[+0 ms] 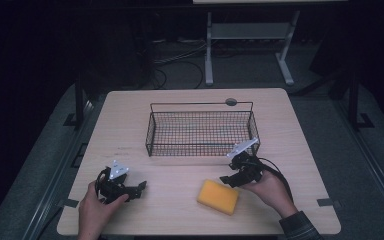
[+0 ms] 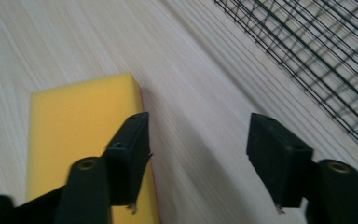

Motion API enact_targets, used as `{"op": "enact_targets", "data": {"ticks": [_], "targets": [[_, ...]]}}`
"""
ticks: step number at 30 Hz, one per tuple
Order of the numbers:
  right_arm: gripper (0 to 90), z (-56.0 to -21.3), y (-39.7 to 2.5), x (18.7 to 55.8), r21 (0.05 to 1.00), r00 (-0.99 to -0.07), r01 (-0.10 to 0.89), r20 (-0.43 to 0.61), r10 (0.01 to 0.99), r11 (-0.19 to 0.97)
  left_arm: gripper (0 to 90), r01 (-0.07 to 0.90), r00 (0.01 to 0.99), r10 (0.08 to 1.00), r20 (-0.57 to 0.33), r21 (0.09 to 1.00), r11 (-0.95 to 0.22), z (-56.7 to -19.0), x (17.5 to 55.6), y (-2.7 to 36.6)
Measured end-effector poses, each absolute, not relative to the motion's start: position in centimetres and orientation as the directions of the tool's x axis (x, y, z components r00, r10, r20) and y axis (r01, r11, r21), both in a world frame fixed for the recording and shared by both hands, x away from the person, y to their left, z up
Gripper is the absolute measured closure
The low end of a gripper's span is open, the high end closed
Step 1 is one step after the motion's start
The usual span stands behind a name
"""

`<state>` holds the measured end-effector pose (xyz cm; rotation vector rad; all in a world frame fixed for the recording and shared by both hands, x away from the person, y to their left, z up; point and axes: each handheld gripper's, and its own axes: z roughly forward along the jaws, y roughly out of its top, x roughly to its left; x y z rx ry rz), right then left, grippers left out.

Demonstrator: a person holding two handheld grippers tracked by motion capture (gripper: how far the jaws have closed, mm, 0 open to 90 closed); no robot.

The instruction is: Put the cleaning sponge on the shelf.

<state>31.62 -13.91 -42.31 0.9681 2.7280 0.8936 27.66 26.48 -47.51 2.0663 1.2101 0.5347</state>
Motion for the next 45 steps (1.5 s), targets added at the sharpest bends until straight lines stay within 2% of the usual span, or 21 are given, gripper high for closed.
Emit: {"op": "enact_targets", "data": {"ticks": [11, 18, 30, 45], "targets": [[18.5, -42.2, -14.8, 29.8, 0.546, -0.789, 0.547, 0.083, 0.609, 0.635, 12.8, 0.597, 0.485, 0.875, 0.012, 0.726, -0.341, -47.5, 27.7, 26.5], [13.9, -42.2, -14.3, 28.4, 0.544, -0.805, 0.534, 0.094, 0.586, 0.647, 12.8, 0.597, 0.485, 0.875, 0.012, 0.726, -0.341, -47.5, 27.7, 26.5], [10.7, -42.6, -12.6, 26.7, 0.534, -0.843, 0.491, 0.093, 0.529, 0.688, 12.8, 0.598, 0.485, 0.874, 0.012, 0.725, -0.342, -47.5, 27.7, 26.5], [10.8, -43.5, -10.7, 27.0, 0.514, -0.87, 0.451, 0.071, 0.488, 0.729, 12.8, 0.598, 0.485, 0.875, 0.012, 0.726, -0.341, -47.5, 27.7, 26.5]]}}
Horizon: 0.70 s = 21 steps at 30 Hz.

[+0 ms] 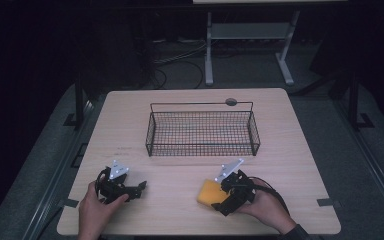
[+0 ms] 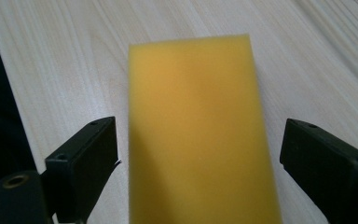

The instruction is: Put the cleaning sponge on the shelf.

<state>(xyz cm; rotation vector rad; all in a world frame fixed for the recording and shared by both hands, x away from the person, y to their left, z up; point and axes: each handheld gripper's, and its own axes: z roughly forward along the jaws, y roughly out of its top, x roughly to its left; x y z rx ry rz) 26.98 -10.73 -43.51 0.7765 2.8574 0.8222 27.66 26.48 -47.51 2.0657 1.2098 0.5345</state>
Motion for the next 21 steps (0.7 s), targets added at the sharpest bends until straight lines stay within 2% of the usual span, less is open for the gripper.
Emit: {"op": "enact_targets", "data": {"ticks": [12, 21], "targets": [[11.5, -44.9, -9.4, 27.4, 0.472, -0.888, 0.423, 0.047, 0.457, 0.773, 12.8, 0.598, 0.485, 0.874, 0.012, 0.726, -0.341, -47.5, 27.7, 26.5], [15.6, -45.1, -9.5, 27.5, 0.459, -0.889, 0.42, 0.035, 0.457, 0.783, 12.8, 0.598, 0.485, 0.874, 0.012, 0.726, -0.341, -47.5, 27.7, 26.5]]}}
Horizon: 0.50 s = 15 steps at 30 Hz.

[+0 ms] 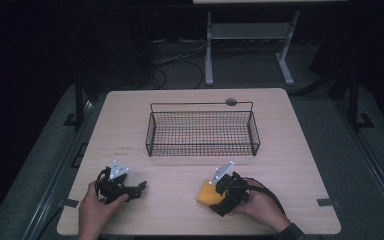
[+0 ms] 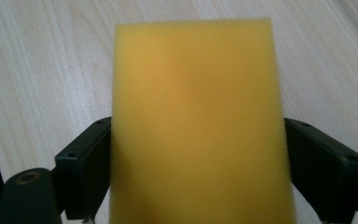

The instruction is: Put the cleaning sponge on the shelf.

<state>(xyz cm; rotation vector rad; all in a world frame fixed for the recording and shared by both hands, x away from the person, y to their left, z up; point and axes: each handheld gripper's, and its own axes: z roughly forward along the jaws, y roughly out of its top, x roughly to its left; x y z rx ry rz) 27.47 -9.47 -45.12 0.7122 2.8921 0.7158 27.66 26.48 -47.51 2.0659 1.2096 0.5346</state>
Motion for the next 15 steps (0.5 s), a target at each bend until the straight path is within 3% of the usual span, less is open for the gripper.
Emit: {"op": "enact_targets", "data": {"ticks": [4, 15], "targets": [[21.5, -44.98, -9.56, 27.39, 0.467, -0.892, 0.411, 0.027, 0.452, 0.783, 12.8, 0.597, 0.485, 0.875, 0.012, 0.726, -0.341, -47.51, 27.66, 26.48], [22.0, -44.93, -9.6, 27.34, 0.468, -0.894, 0.408, 0.028, 0.448, 0.784, 12.8, 0.597, 0.485, 0.875, 0.012, 0.726, -0.341, -47.51, 27.66, 26.48]]}}
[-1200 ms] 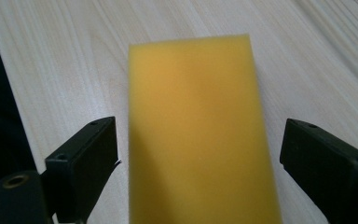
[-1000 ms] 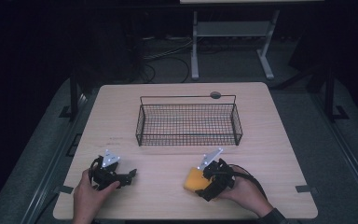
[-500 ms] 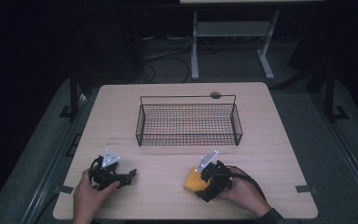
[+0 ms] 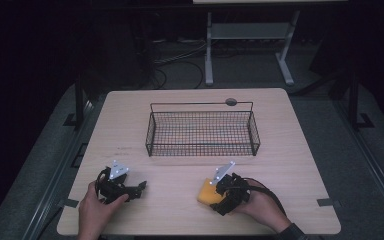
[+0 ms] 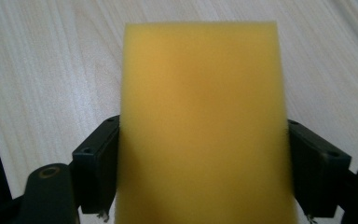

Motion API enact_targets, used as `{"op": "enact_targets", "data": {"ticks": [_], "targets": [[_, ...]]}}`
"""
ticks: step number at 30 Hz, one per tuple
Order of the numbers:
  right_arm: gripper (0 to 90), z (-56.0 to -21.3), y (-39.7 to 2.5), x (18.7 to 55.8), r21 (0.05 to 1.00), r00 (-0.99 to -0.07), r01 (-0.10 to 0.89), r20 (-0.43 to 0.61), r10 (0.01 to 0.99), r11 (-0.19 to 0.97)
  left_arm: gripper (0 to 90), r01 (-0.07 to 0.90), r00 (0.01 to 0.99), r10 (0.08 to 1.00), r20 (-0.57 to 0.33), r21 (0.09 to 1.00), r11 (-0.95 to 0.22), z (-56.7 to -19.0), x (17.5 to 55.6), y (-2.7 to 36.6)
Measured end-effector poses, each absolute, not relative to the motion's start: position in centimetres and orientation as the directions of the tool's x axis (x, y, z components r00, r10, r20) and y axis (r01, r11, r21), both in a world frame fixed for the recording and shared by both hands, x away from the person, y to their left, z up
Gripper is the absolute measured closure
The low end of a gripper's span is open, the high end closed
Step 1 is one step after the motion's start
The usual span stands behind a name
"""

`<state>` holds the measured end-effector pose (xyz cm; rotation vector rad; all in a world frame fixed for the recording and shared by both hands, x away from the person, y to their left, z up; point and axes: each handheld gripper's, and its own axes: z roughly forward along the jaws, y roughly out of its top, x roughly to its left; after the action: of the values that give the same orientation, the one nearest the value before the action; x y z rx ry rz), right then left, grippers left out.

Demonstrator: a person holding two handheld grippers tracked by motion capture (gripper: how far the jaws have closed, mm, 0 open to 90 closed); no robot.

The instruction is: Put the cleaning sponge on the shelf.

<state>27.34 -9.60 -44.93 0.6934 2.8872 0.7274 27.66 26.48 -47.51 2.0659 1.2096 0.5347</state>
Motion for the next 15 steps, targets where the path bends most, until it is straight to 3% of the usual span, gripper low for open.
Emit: {"op": "enact_targets", "data": {"ticks": [15], "targets": [[22.2, -44.29, -10.1, 27.39, 0.474, -0.884, 0.425, 0.036, 0.465, 0.771, 12.8, 0.597, 0.485, 0.874, 0.012, 0.726, -0.341, -47.51, 27.66, 26.48]]}}
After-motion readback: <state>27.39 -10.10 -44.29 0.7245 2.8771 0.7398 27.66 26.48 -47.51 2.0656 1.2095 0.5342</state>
